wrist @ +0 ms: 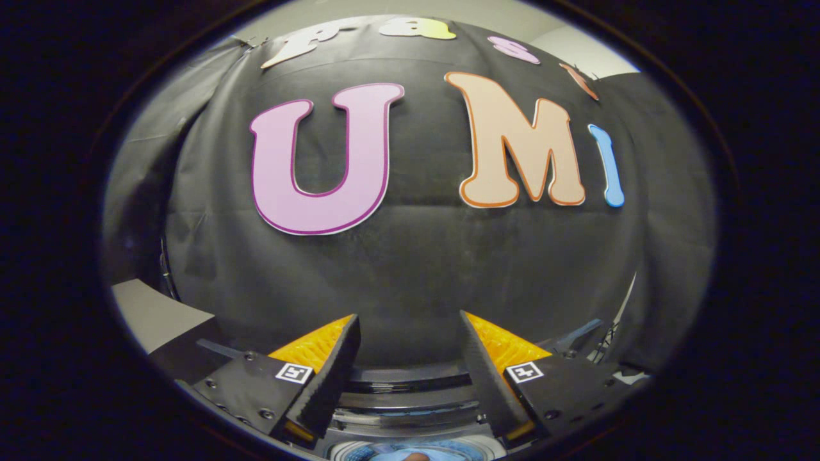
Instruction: Put the clothes into the washing machine and then close the washing machine lid.
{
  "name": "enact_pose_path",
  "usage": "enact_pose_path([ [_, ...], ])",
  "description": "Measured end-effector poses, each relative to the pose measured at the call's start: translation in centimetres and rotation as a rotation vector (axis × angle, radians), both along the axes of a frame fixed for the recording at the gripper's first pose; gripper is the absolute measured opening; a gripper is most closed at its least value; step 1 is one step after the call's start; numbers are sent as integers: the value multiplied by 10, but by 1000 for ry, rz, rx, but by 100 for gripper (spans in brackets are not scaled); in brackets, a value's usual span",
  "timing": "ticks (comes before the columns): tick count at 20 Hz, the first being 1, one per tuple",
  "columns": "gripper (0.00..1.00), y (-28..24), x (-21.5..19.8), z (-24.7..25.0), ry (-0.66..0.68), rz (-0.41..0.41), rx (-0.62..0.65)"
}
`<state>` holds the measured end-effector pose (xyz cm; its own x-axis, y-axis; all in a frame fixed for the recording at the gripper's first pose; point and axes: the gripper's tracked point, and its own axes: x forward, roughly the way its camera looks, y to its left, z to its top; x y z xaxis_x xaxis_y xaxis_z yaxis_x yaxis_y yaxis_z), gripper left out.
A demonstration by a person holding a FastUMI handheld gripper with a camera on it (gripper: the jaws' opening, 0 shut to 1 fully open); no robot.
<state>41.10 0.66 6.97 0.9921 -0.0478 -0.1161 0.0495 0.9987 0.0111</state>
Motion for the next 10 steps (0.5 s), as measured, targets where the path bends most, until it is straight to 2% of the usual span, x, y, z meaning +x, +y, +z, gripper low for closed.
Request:
enact_pose_path([
  [5, 94, 0, -11, 0, 5, 19, 2],
  [10, 94, -1, -21, -2, 14, 2, -4],
])
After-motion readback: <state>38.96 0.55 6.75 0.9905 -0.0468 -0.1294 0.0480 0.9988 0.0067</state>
